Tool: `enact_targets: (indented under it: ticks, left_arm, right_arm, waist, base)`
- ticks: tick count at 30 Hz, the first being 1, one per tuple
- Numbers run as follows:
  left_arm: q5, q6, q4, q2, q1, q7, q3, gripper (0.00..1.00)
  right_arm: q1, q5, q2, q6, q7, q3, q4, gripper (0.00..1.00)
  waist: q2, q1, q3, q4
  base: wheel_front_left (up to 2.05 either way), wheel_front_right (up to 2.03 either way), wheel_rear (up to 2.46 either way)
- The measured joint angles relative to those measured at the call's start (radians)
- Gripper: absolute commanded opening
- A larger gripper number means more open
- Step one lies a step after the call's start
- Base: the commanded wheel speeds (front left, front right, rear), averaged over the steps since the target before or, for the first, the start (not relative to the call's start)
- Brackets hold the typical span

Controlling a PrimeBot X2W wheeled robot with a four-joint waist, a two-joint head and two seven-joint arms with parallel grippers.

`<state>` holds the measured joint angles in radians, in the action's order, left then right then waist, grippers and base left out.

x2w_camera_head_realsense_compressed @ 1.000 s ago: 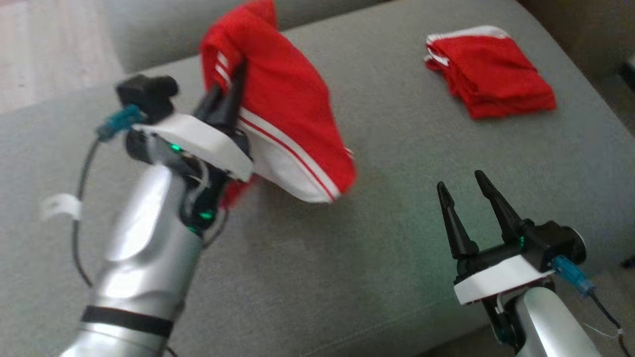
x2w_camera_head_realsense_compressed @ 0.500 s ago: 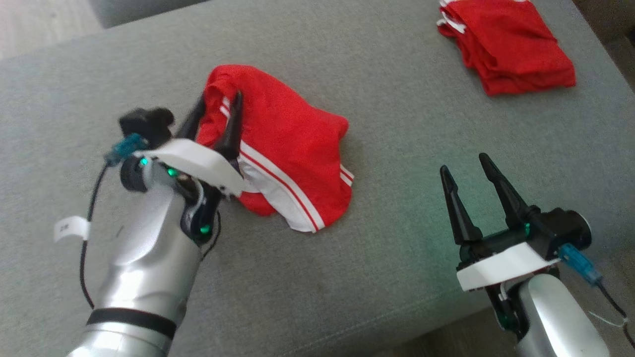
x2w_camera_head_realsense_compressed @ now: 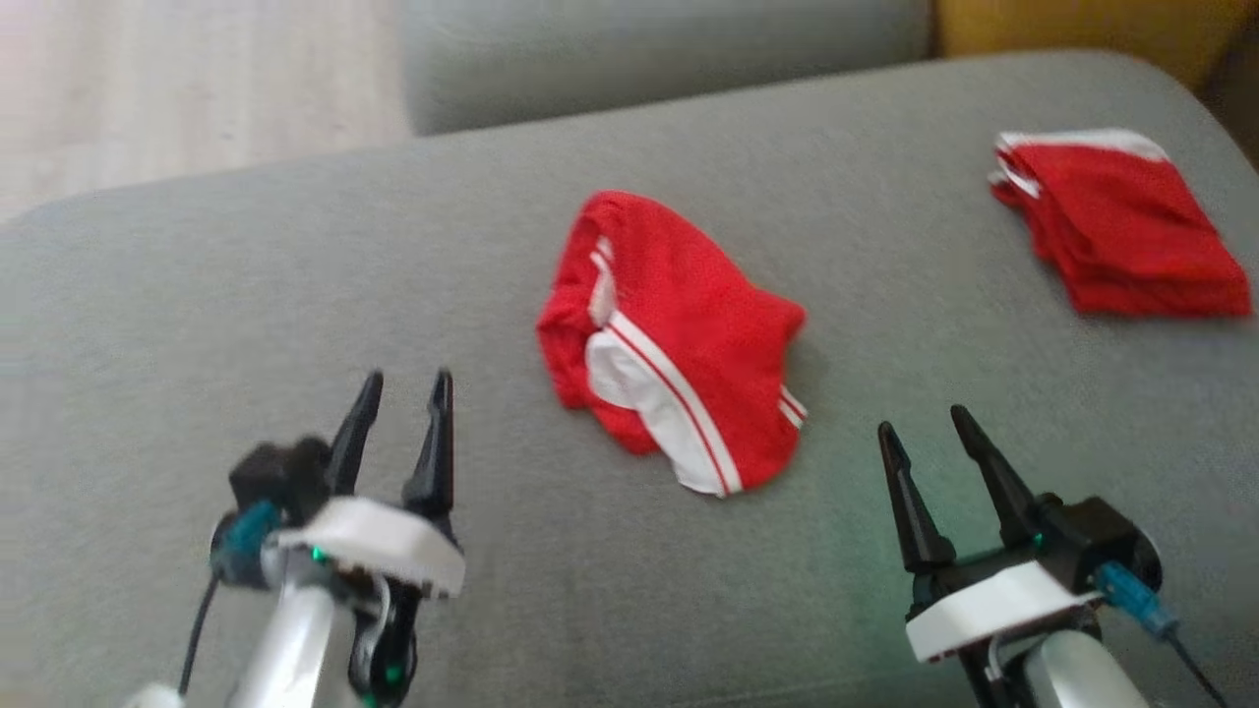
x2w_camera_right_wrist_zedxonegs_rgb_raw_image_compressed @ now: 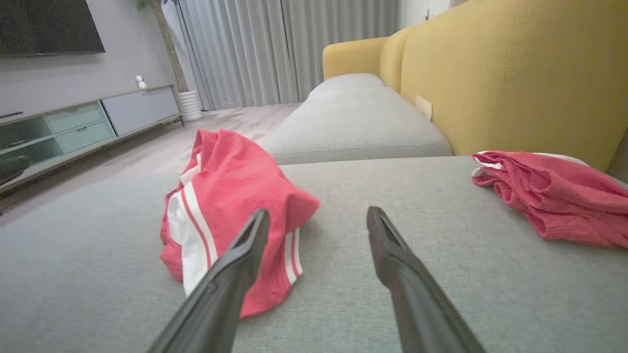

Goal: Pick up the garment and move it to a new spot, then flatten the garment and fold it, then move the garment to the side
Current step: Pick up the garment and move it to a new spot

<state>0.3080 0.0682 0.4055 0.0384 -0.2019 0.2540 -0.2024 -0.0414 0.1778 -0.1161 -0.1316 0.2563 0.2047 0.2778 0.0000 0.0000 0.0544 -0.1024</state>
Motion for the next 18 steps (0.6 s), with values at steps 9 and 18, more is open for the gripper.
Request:
enact_targets:
  ticks: [9, 18]
  left_arm:
    - [-0.068, -0.035, -0.182, 0.003, 0.23, 0.0, 0.073, 1.0]
    - [-0.084, -0.059, -0.353, 0.006, 0.403, 0.0, 0.122, 1.0]
  right_arm:
    - [0.046, 0.0, 0.043, 0.0, 0.0, -0.049, 0.007, 1.0]
    - [0.107, 0.0, 0.059, 0.0, 0.0, -0.082, -0.016, 1.0]
  waist:
    - [0.0, 0.0, -0.103, 0.131]
    - [0.0, 0.0, -0.164, 0.173]
  base:
    - [0.0, 0.0, 0.0]
    - [0.0, 0.0, 0.0]
